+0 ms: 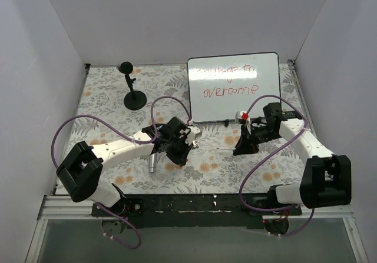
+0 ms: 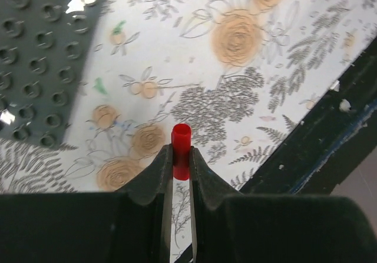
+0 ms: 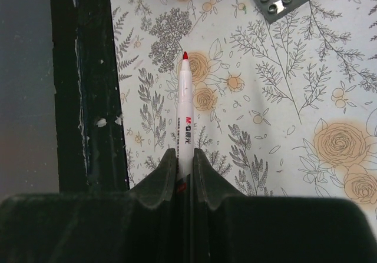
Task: Write a sentence on the whiteboard
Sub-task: Pick up the pen cap from the center of the board.
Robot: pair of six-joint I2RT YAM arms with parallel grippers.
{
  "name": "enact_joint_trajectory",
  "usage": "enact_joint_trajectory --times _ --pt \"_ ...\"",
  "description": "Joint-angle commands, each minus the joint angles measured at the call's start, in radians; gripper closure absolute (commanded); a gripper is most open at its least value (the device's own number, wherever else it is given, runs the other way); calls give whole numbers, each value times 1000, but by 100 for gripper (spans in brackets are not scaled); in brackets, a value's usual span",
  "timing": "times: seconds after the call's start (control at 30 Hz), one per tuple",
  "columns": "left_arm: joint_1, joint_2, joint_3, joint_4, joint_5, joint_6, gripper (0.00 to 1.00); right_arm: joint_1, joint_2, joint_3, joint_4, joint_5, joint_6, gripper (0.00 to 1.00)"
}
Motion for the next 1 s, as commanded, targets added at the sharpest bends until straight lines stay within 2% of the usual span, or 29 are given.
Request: enact_joint_trajectory --times 0.0,0.13,0.37,0.63,0.97 --pt "-31 -3 -13 108 150 90 100 53 -6 -9 33 74 -43 99" --pt "-33 65 25 121 251 117 100 119 -55 -72 154 168 -58 99" --pt "-30 163 67 121 394 134 100 175 -173 -182 305 269 -207 99" --pt "-20 237 91 133 511 143 100 233 -186 -247 385 206 -415 99" --pt "-14 290 131 116 566 174 100 336 -150 -273 414 177 -467 99"
